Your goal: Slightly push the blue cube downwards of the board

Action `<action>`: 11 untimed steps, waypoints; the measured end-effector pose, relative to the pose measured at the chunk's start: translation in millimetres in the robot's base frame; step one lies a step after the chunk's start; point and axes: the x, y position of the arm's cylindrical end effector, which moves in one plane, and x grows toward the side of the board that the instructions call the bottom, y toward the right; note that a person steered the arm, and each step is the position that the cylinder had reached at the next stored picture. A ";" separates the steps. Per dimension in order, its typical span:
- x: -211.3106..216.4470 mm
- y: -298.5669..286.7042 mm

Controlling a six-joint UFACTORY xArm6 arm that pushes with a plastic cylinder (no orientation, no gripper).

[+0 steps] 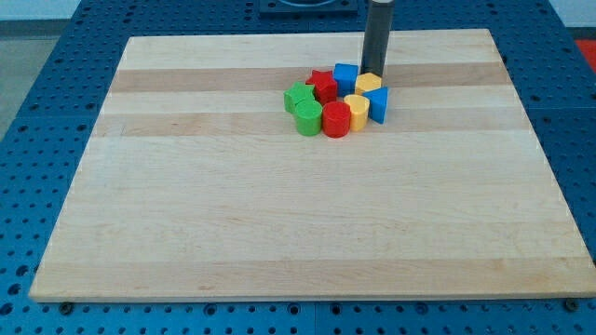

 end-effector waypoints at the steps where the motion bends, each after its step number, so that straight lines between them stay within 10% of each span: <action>1: -2.5 2.4; 4: -64.3 13.8; 11: -17.6 -38.7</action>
